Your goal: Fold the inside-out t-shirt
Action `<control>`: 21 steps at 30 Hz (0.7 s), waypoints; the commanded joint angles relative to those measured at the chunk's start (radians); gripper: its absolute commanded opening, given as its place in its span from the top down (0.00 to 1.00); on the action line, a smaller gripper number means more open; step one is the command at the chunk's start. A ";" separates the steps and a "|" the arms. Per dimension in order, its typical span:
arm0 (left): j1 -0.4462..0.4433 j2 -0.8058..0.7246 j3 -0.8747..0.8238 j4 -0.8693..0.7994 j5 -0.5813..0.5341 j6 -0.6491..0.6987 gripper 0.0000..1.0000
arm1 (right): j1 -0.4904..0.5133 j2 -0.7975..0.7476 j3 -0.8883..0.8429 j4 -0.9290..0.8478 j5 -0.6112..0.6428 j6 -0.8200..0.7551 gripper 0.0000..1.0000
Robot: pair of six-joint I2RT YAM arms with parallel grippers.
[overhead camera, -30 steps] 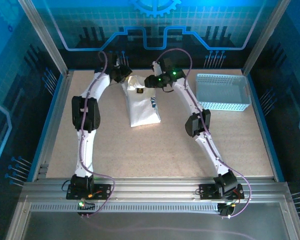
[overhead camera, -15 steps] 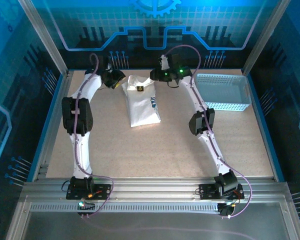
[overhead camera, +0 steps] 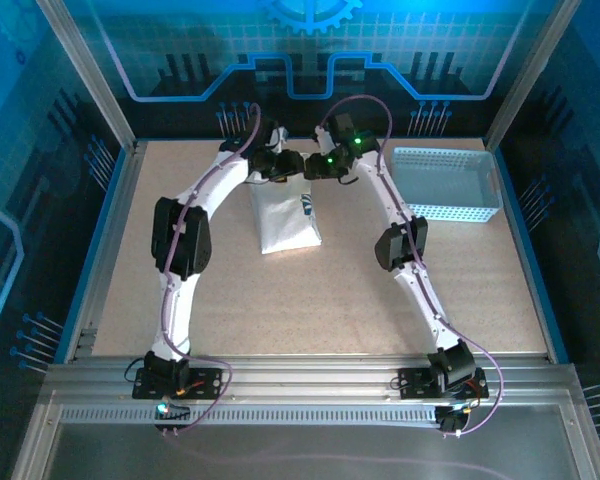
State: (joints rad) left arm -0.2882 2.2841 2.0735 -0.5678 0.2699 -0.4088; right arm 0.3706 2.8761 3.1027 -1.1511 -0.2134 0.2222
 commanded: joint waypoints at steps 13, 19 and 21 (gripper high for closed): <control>0.103 0.328 0.429 -0.030 -0.065 -0.085 0.54 | 0.002 -0.122 0.071 -0.169 0.114 -0.043 0.47; 0.130 0.347 0.484 0.106 -0.029 -0.126 0.54 | 0.029 -0.128 0.071 -0.211 0.100 -0.073 0.46; 0.132 0.360 0.544 0.104 -0.009 -0.127 0.52 | 0.041 -0.122 0.071 -0.227 0.101 -0.074 0.46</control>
State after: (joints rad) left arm -0.1596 2.6354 2.5298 -0.5320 0.2203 -0.5106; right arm 0.3817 2.7811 3.1031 -1.3106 -0.1116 0.1741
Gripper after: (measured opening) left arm 0.469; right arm 0.540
